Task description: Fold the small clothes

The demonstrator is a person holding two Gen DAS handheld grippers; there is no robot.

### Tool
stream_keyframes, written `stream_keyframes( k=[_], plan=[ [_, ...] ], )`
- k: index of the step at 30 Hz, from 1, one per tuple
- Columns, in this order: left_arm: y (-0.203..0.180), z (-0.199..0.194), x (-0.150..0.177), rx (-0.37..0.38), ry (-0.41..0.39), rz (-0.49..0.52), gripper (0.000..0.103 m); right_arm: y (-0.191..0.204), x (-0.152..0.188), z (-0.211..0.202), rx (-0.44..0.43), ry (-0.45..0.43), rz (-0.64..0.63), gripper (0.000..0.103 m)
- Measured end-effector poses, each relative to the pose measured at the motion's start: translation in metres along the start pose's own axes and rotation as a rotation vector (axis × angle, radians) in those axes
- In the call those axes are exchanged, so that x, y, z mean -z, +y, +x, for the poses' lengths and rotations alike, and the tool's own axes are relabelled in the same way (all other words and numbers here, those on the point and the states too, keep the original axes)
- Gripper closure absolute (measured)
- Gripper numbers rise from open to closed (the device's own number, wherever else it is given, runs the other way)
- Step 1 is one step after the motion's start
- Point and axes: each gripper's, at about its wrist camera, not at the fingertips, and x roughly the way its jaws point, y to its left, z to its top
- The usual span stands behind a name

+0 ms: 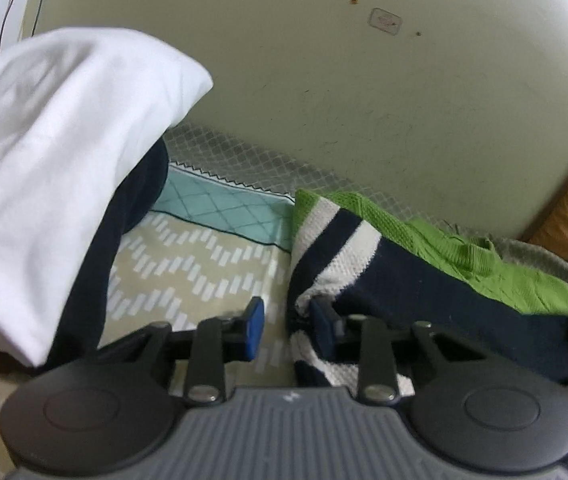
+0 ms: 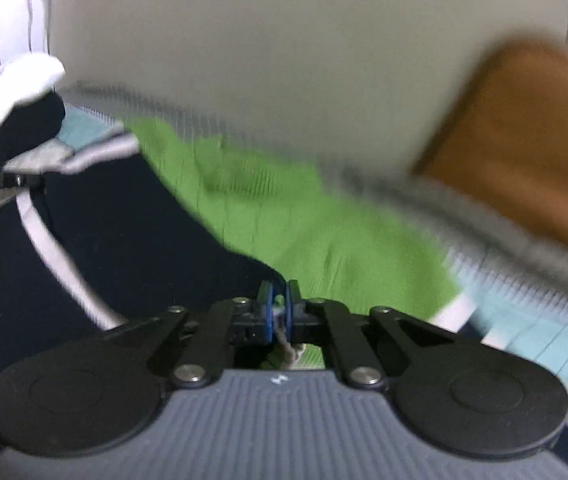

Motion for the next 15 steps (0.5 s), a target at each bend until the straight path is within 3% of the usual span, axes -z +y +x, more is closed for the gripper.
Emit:
stream_keyframes(
  k=[3, 5, 9, 10, 13, 15],
  plan=[
    [-0.005, 0.0, 0.001, -0.001, 0.0, 0.021, 0.072, -0.012, -0.023, -0.01, 0.066, -0.086, 0.013, 0.095],
    [-0.008, -0.002, 0.001, -0.004, -0.01, 0.035, 0.06, -0.021, -0.032, 0.0, 0.107, -0.089, 0.017, 0.094],
    [-0.006, -0.002, 0.0, -0.006, -0.004, 0.028, 0.057, -0.034, -0.02, 0.05, 0.126, 0.079, 0.097, 0.081],
    [-0.005, -0.003, 0.0, -0.005, -0.006, 0.026, 0.056, -0.033, -0.017, 0.057, 0.141, 0.095, 0.099, 0.074],
    [-0.005, -0.007, 0.001, -0.007, -0.033, 0.025, 0.056, -0.03, -0.017, 0.042, 0.18, 0.006, 0.159, 0.067],
    [-0.007, -0.01, 0.001, -0.022, -0.056, 0.032, 0.056, -0.022, -0.028, 0.029, 0.14, -0.066, 0.193, 0.066]
  ],
)
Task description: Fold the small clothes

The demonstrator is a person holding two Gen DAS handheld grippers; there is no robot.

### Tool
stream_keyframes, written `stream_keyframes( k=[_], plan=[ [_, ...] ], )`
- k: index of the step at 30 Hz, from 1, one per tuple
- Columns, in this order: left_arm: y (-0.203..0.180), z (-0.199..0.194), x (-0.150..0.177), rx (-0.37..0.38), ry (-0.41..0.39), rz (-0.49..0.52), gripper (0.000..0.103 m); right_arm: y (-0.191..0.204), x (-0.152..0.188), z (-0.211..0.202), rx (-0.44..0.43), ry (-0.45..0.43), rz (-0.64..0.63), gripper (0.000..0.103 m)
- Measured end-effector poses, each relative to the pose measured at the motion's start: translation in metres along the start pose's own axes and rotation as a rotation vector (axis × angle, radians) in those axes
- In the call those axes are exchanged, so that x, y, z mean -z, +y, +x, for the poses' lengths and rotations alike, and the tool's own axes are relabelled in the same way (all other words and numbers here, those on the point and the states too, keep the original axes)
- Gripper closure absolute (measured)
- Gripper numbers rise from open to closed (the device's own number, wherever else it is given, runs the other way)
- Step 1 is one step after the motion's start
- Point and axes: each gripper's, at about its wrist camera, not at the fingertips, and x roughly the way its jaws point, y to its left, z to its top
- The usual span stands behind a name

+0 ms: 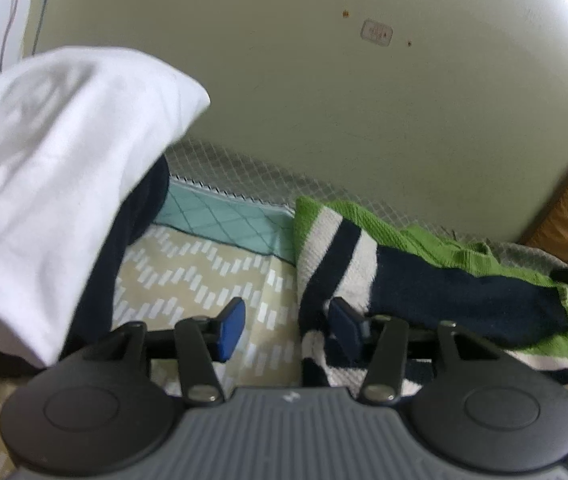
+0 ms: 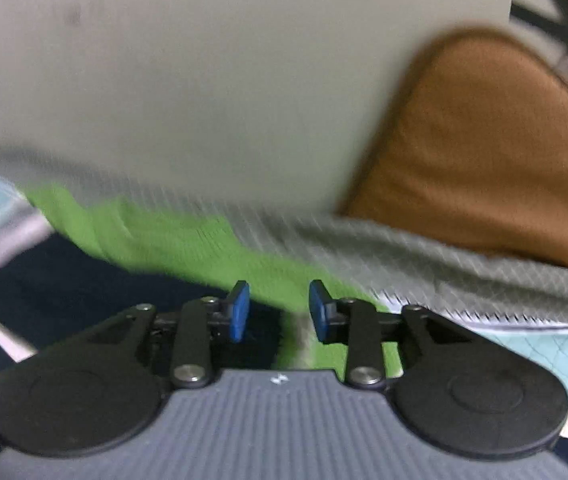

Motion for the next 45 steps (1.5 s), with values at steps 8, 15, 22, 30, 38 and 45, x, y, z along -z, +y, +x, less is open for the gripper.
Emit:
stream_keyframes(
  k=[8, 15, 22, 30, 38, 45],
  plan=[
    [0.0, -0.017, -0.001, 0.071, -0.066, -0.004, 0.056, 0.109, -0.03, 0.023, -0.471, 0.13, 0.005, 0.07],
    [0.0, 0.0, 0.001, 0.085, 0.028, 0.01, 0.06, 0.137, -0.02, 0.071, -0.324, 0.134, -0.098, 0.079],
    [0.002, -0.001, 0.002, 0.089, 0.024, 0.013, 0.058, 0.098, -0.013, 0.026, -0.339, 0.1, -0.004, 0.073],
    [0.0, 0.003, 0.003, 0.069, 0.05, 0.023, 0.056, 0.027, 0.028, 0.021, -0.249, 0.144, 0.157, 0.078],
    [0.002, 0.004, 0.002, 0.064, 0.051, 0.02, 0.05, -0.032, 0.048, -0.034, -0.175, 0.066, 0.344, 0.07],
    [0.003, 0.004, 0.002, 0.057, 0.055, 0.018, 0.046, -0.054, 0.086, -0.062, -0.263, -0.006, 0.548, 0.07]
  ],
)
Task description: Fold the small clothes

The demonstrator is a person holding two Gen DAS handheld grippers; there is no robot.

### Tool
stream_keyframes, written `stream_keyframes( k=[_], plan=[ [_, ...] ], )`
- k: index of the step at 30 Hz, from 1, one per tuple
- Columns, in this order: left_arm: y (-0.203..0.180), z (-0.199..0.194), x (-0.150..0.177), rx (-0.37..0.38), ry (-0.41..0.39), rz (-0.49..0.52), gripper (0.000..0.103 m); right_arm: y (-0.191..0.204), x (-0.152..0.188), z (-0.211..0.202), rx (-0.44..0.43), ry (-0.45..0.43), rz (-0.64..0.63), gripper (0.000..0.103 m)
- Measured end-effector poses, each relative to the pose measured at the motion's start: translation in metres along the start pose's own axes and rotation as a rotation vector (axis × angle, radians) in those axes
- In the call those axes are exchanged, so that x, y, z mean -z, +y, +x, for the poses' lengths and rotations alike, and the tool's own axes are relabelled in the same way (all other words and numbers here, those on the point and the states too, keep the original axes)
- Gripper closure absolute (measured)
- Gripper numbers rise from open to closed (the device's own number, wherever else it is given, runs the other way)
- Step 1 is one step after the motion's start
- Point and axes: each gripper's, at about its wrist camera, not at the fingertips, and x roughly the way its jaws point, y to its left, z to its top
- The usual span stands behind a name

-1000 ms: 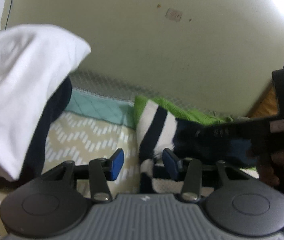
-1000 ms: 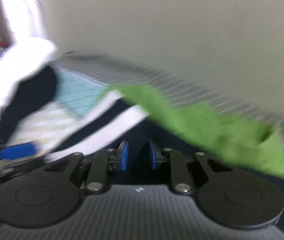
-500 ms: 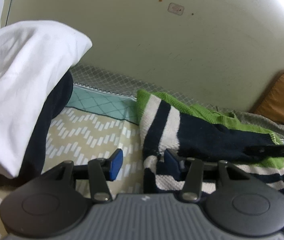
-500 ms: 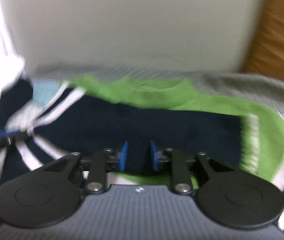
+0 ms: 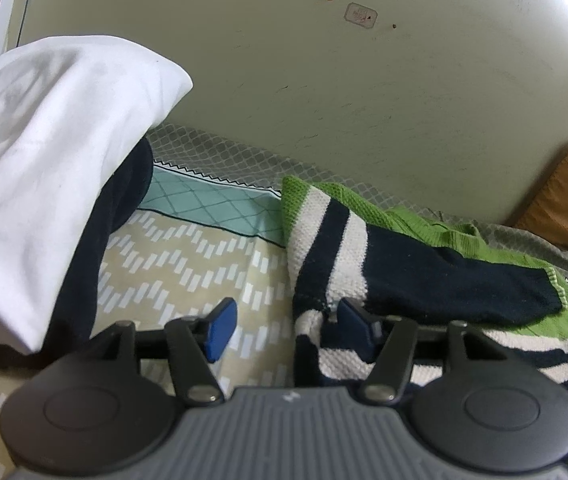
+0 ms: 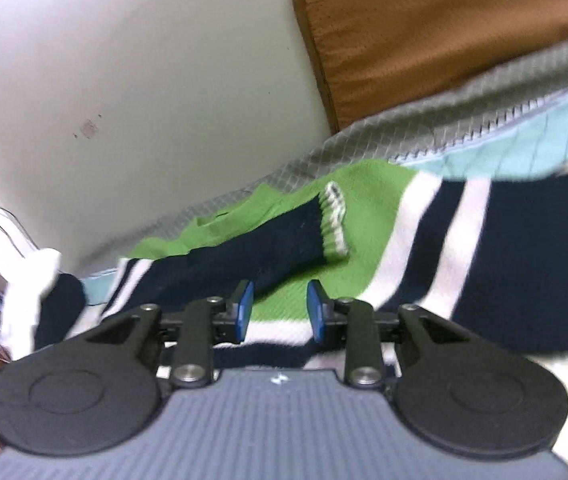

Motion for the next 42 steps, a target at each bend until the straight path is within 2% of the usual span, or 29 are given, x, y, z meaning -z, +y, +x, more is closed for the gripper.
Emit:
stream_keyframes(
  k=[6, 10, 19, 28, 33, 38, 42],
  plan=[
    [0.0, 0.001, 0.0, -0.002, 0.003, 0.0, 0.046, -0.012, 0.02, 0.011, 0.015, -0.002, 0.059, 0.071],
    [0.0, 0.001, 0.0, -0.005, 0.005, 0.004, 0.045, -0.016, 0.022, 0.01, 0.002, -0.017, 0.088, 0.071],
    [0.001, 0.001, 0.0, -0.002, 0.002, -0.001, 0.044, -0.013, 0.024, 0.008, 0.014, -0.034, 0.065, 0.071],
    [0.002, 0.0, 0.0, 0.002, -0.001, -0.003, 0.043, -0.023, 0.023, -0.004, 0.002, -0.076, 0.127, 0.071],
    [0.002, -0.008, 0.001, 0.023, -0.044, 0.002, 0.041, -0.038, 0.021, -0.045, 0.03, -0.173, 0.174, 0.069],
    [-0.002, -0.01, 0.001, 0.023, -0.045, 0.021, 0.04, -0.083, 0.028, -0.111, 0.131, -0.282, 0.338, 0.069],
    [-0.004, -0.01, 0.002, 0.02, -0.04, 0.03, 0.039, -0.115, 0.039, -0.159, 0.27, -0.376, 0.492, 0.065]
  ],
)
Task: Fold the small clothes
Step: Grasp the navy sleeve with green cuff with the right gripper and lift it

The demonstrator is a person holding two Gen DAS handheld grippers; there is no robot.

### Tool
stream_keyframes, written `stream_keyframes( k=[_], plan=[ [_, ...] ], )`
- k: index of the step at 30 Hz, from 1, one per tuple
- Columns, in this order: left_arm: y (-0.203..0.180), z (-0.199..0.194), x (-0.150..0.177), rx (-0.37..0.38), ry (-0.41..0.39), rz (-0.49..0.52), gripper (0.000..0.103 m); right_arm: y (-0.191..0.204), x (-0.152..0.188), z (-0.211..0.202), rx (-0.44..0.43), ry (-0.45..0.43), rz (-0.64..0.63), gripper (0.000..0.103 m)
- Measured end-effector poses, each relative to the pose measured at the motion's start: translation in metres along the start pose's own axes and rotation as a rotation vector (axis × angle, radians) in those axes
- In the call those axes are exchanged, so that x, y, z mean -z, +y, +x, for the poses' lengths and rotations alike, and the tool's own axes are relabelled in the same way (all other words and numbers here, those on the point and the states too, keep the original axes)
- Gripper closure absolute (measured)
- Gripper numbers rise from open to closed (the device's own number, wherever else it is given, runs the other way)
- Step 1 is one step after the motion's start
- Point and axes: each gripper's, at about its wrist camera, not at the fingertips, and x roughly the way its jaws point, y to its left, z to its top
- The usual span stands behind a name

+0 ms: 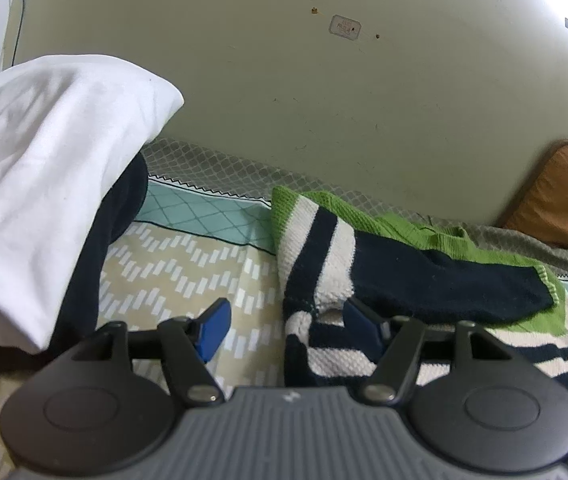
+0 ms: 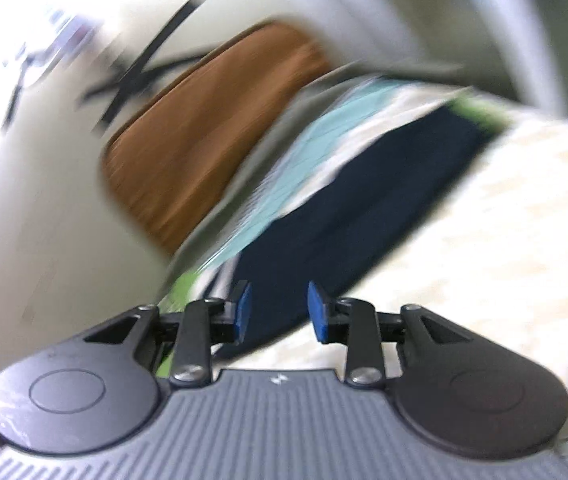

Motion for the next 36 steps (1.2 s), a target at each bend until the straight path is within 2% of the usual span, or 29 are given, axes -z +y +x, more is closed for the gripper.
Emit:
stream_keyframes(
  k=[4, 8, 11, 15, 17, 18, 21, 24, 29, 32, 36],
  plan=[
    [0.003, 0.001, 0.0, -0.001, 0.008, -0.013, 0.039, -0.035, -0.017, -0.022, 0.083, -0.108, 0.175, 0.063],
    [0.004, 0.002, 0.0, -0.002, 0.011, -0.019, 0.039, -0.052, -0.02, -0.015, 0.092, -0.102, 0.295, 0.063],
    [0.004, 0.002, 0.0, -0.001, 0.011, -0.02, 0.039, -0.053, -0.021, 0.002, 0.107, -0.095, 0.309, 0.065],
    [0.004, 0.003, 0.0, -0.001, 0.013, -0.018, 0.039, -0.046, -0.035, 0.023, 0.126, -0.13, 0.274, 0.066],
    [0.004, 0.004, 0.0, 0.0, 0.014, -0.019, 0.039, -0.048, -0.042, 0.034, 0.129, -0.129, 0.26, 0.074],
    [0.005, 0.004, 0.0, 0.0, 0.014, -0.021, 0.039, -0.049, -0.046, 0.039, 0.144, -0.124, 0.25, 0.09],
    [0.006, 0.003, 0.0, -0.003, 0.004, -0.028, 0.039, -0.043, -0.05, 0.041, 0.133, -0.133, 0.252, 0.093],
    [0.007, -0.002, -0.002, 0.011, -0.018, -0.045, 0.039, -0.001, -0.053, 0.035, 0.07, -0.152, 0.125, 0.093],
    [0.018, -0.019, -0.008, 0.09, -0.077, -0.122, 0.039, 0.119, -0.039, 0.045, -0.152, -0.101, -0.16, 0.094],
    [0.027, -0.025, -0.011, 0.106, -0.103, -0.156, 0.039, 0.205, -0.003, 0.064, -0.297, -0.026, -0.384, 0.094],
    [0.035, -0.022, -0.013, 0.088, -0.093, -0.181, 0.038, 0.284, 0.077, 0.092, -0.466, 0.117, -0.63, 0.094]
  ],
)
